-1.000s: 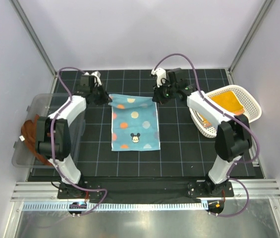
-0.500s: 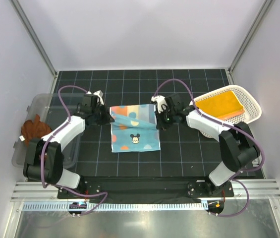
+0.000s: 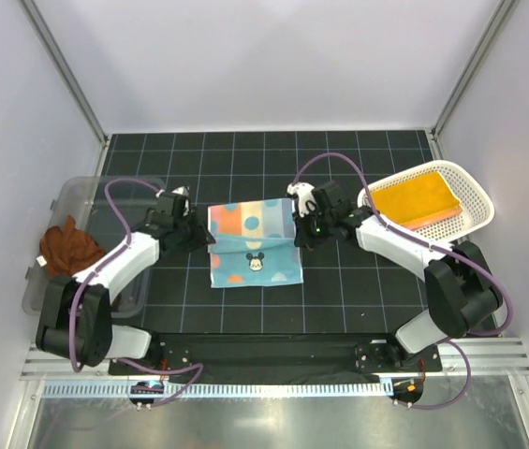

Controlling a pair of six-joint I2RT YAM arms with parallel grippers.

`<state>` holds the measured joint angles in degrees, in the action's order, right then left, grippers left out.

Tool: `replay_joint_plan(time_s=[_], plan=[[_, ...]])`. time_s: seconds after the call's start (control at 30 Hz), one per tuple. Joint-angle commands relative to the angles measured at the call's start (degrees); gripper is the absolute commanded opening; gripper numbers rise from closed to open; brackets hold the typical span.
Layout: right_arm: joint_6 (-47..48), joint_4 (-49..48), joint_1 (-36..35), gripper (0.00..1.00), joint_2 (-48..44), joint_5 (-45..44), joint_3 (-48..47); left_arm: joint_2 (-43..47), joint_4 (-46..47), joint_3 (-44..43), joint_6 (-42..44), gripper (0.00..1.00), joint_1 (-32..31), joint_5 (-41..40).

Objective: Fold and stack the towels
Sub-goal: Fold the towel

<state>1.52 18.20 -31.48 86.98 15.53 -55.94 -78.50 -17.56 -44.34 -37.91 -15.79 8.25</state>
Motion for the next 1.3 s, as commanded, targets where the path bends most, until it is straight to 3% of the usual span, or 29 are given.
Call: replay_joint_plan(time_s=[0.0, 0.1, 0.27, 0.43, 0.57, 0.63, 0.77, 1.03, 1.27], plan=[[-1.4, -1.8, -1.1, 0.01, -1.3, -0.5, 1.7, 4.6, -4.9, -1.5, -3.6, 0.47, -0.1, -6.0], [-2.6, -2.5, -1.6, 0.01, -0.7, 0.6, 1.7, 6.6, -8.4, -2.4, -6.7, 0.53, -0.1, -7.7], [-3.4, -2.2, -4.3, 0.01, -0.9, 0.0, 2.0, 5.7, -9.1, -1.5, -10.3, 0.54, -0.6, -4.9], [-2.7, -1.8, -4.7, 0.01, -1.6, -2.0, 3.8, 4.0, -4.9, -0.8, -9.4, 0.61, -0.9, -4.7], [-2.6, -1.8, -4.7, 0.01, -1.7, -3.1, 4.6, -2.5, -12.1, -7.7, -12.4, 0.66, -0.5, -6.0], [-2.8, -2.1, -4.8, 0.01, -1.8, -4.0, 5.5, -5.5, -12.1, -9.1, -13.3, 0.65, -0.5, -2.6], [-4.2, -4.3, -4.8, 0.01, -2.4, -3.3, 7.9, -4.0, -2.0, -6.2, -8.0, 0.63, -0.9, -1.5], [-4.5, -5.0, -4.7, 0.01, -3.9, -3.3, 8.5, -14.3, -5.8, -12.6, 2.1, 0.63, -0.9, 2.6], [-4.5, -5.0, -4.7, 0.01, -4.1, -3.1, 8.1, -17.0, 1.1, -10.8, 4.7, 0.58, -1.2, 9.4]])
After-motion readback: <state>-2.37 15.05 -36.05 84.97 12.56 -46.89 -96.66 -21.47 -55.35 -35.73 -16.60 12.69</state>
